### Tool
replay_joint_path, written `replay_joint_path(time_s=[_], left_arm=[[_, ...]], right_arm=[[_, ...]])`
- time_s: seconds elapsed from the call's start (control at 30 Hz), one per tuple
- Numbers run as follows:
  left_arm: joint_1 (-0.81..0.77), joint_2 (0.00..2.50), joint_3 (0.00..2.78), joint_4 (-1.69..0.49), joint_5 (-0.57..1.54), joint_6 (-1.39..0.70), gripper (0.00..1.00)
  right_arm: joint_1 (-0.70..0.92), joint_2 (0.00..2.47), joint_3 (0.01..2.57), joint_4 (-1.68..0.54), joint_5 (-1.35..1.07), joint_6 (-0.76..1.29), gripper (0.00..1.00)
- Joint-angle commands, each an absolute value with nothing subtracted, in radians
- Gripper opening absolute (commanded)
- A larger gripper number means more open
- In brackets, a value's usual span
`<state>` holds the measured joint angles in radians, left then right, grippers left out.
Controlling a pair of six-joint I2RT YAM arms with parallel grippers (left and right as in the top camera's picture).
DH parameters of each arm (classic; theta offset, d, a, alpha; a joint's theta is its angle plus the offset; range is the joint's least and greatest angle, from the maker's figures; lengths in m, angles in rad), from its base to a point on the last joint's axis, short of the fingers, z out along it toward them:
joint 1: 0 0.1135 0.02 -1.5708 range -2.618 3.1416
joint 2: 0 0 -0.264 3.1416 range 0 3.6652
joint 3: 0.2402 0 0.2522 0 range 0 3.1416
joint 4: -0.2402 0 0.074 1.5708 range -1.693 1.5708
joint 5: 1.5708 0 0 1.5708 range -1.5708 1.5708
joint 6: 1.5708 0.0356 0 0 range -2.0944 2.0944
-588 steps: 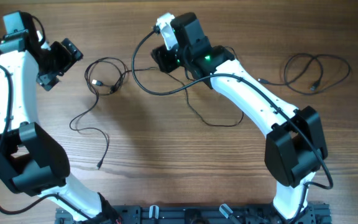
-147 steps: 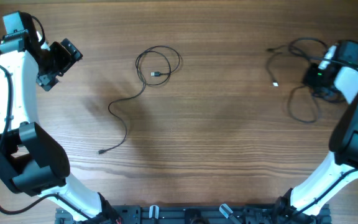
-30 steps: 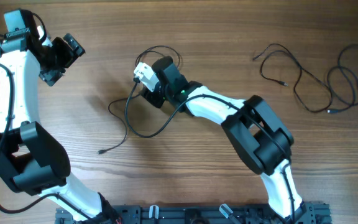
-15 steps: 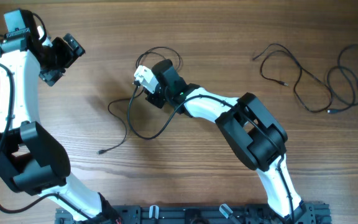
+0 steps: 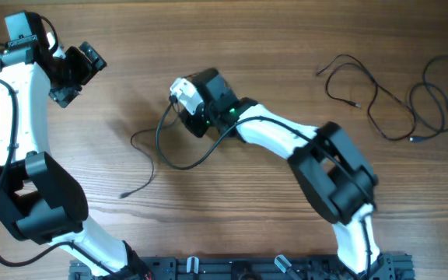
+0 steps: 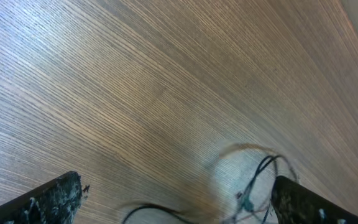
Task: Untangle cables
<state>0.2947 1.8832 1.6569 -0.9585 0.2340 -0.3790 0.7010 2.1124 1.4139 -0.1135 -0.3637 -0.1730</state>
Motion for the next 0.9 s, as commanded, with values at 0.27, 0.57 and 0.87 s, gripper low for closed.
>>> replay_joint_path(time_s=[0.27, 0.57, 0.87], left_arm=[[0.292, 1.898, 1.651, -0.958, 0.242, -0.381, 1.00], [0.292, 1.898, 1.651, -0.958, 0.242, -0.381, 1.00], [0.292, 1.898, 1.651, -0.958, 0.242, -0.381, 1.00]], right_arm=[[0.686, 2.016, 1.415, -0.308, -0.522, -0.131, 0.04], [0.658, 2.016, 1.415, -0.331, -0.735, -0.054, 0.17], [0.526, 2.016, 1.415, -0.371, -0.889, 0.159, 0.58]])
